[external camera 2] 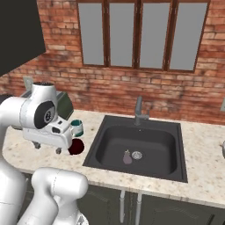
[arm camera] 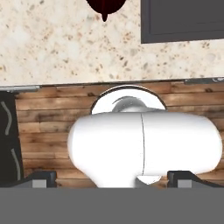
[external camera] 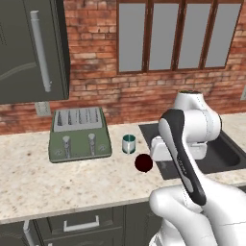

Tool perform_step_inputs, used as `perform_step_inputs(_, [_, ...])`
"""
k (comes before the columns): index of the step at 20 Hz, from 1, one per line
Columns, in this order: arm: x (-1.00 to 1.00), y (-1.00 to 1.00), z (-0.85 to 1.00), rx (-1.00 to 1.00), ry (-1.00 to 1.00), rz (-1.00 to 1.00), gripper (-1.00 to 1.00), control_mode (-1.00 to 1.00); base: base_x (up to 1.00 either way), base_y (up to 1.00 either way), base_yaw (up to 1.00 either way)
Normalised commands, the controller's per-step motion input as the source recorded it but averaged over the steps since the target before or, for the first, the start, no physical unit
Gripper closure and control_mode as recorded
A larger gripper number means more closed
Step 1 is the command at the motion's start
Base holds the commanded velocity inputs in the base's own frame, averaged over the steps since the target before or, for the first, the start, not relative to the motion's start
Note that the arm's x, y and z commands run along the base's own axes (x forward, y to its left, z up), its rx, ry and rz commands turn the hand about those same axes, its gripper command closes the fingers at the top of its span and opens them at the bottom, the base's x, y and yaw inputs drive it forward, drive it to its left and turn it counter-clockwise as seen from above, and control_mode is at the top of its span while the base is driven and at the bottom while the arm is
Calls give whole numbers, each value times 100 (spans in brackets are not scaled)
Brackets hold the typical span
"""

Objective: Clear the mugs and bowl far away from the sink.

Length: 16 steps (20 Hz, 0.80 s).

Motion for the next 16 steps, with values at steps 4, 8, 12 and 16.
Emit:
perform_step_inputs(4, [32, 0, -3, 0, 0, 0, -100, -100, 0, 0, 0])
perform_step_inputs(8, [28, 0, -12, 0, 0, 0, -100, -100, 0, 0, 0])
perform_step_inputs(12, [18, 2, -22, 0, 0, 0, -100, -100, 0, 0, 0])
perform_step_inputs(16, [9, 0, -32, 0, 3, 0, -100, -100, 0, 0, 0])
